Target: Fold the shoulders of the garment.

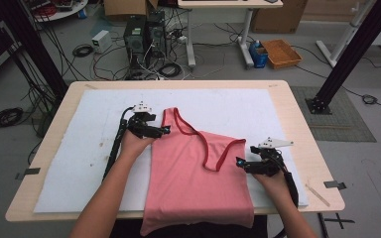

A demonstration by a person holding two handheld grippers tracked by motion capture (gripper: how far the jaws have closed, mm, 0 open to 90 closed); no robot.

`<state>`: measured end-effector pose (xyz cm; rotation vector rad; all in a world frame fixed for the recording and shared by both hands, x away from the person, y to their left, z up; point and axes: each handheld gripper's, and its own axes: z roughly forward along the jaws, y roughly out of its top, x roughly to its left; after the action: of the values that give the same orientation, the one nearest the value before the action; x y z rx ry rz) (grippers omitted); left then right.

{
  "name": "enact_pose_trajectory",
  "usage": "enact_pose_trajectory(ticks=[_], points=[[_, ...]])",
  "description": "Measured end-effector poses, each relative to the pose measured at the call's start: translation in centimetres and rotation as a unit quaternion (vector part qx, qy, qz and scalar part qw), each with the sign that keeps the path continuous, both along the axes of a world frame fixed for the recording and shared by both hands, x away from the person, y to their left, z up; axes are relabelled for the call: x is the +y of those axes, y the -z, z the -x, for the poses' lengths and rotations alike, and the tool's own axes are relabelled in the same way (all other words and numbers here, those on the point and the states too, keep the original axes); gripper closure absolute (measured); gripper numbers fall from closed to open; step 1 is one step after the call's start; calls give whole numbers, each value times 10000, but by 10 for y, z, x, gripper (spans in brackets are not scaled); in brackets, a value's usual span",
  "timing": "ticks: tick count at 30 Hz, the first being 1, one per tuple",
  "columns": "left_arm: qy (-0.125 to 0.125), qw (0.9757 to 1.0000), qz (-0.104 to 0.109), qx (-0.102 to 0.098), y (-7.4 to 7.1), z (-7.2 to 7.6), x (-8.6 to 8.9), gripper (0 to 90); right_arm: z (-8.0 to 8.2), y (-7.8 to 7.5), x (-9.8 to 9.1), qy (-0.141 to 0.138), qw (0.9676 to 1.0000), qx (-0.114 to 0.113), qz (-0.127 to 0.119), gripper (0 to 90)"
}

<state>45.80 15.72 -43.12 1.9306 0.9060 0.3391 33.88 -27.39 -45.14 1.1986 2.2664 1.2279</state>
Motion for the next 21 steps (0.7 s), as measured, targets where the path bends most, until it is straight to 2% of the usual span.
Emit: enact_pose_trajectory(ticks=[3, 5, 6, 7, 8, 10, 13, 14, 16, 17, 19, 21], points=[[-31, 9996, -251, 87, -3, -13, -1, 130, 0, 0, 0, 5, 10000, 13, -13, 210], [-79, 9994, -309, 166, -4, -23, 0, 130, -1, 0, -1, 7, 10000, 29, -28, 210], [-79, 9994, -309, 166, -4, -23, 0, 130, -1, 0, -1, 11, 10000, 30, -28, 209], [-123, 9990, -338, 254, -3, -33, 0, 130, -1, 0, -1, 16, 10000, 44, -30, 210], [-161, 9990, -334, 252, -3, -37, 0, 131, -1, 0, -1, 17, 10000, 44, -31, 210], [-181, 9981, -453, 365, -2, -45, -2, 131, -1, 0, -1, 5, 10000, 38, -45, 210], [-183, 9976, -576, 345, -3, -52, -6, 131, -1, 0, -1, 12, 9999, 93, -66, 210], [-133, 9970, -651, 393, -4, -59, -10, 130, -2, 0, -1, 8, 9999, 91, -72, 210], [-104, 9965, -729, 403, -4, -63, -13, 131, -2, 0, -2, -2, 9999, 101, -82, 210], [-68, 9955, -841, 441, -4, -69, -19, 130, -2, 0, -2, -6, 9999, 103, -89, 210], [-22, 9949, -867, 510, -5, -75, -24, 131, -2, 0, -2, 0, 9999, 112, -93, 209], [-29, 9936, -991, 549, -5, -80, -30, 131, -3, 1, -2, -7, 9999, 130, -88, 210]])
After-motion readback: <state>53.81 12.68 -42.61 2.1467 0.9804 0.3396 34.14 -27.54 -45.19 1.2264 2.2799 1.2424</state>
